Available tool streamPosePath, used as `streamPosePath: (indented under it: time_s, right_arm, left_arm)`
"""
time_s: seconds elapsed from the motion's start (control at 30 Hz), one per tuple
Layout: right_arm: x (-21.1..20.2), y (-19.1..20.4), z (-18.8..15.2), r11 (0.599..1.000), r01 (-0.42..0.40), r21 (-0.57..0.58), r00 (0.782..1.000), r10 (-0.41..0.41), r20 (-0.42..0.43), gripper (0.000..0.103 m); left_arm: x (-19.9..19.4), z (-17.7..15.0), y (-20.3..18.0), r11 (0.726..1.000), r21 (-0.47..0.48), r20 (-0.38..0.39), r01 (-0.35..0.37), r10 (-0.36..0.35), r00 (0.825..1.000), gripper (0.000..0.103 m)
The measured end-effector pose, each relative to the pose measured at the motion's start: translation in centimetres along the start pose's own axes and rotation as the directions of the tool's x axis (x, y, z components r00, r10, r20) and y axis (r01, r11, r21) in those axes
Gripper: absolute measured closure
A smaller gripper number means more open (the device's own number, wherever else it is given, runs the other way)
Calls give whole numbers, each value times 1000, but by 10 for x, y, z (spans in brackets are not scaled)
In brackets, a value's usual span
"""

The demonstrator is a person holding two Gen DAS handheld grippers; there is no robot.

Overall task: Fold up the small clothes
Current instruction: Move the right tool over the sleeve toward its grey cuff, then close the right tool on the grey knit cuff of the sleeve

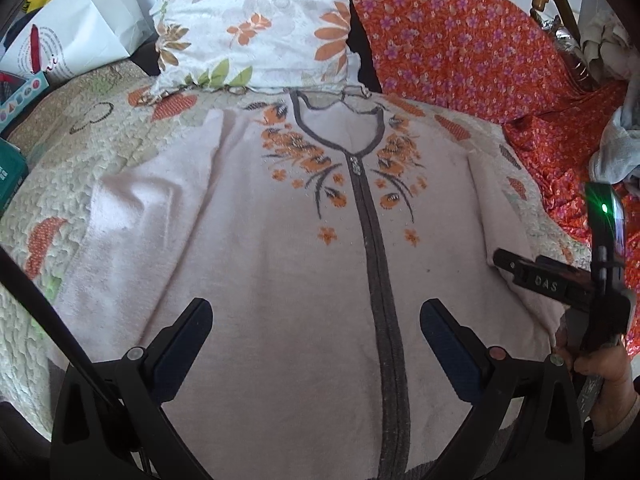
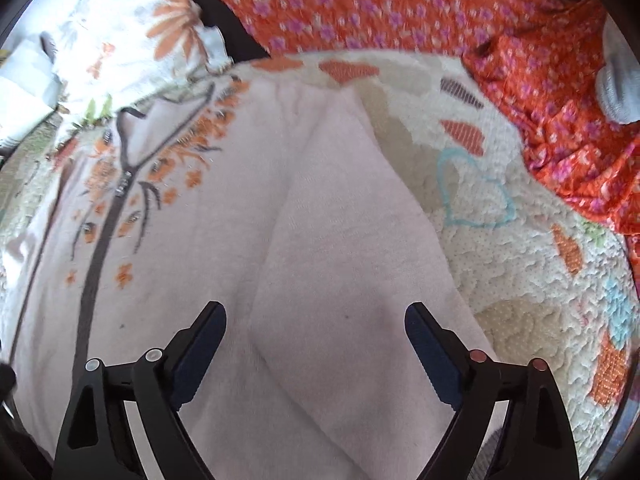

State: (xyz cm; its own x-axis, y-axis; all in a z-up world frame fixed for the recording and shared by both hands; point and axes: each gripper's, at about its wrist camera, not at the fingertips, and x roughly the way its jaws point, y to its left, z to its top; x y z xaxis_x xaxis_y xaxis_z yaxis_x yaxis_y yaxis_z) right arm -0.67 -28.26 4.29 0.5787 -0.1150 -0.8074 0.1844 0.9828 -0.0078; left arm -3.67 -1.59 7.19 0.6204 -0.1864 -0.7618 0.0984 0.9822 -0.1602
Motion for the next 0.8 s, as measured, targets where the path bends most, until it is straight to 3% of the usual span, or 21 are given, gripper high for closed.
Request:
streamPosePath:
  time_s: [0.17, 0.3, 0.47, 0.63, 0.8]
  right_arm:
    - [-17, -17, -11, 1000, -15, 26, 1000, 14, 21, 14]
    - [-23, -35, -14, 998, 24, 51, 999, -26, 31, 15]
    - [-28, -43, -13, 996, 72, 58, 995, -76, 59, 15]
    - [-18, -44, -16, 995, 81, 65, 996, -83, 25, 15]
    - [-10, -40, -16, 996, 77, 45, 997, -78, 11, 15]
  left_arm:
    - [-13, 12, 20, 999, -27, 8, -24, 24, 1000, 0]
    - [-18, 22, 37, 998, -43, -7, -42, 42, 999, 0]
    - [-11, 32, 53, 997, -28, -34, -68, 67, 997, 0]
    - [5, 29, 71, 992, -69, -17, -103, 102, 995, 0]
    - [18, 24, 73, 995, -76, -58, -69, 65, 996, 0]
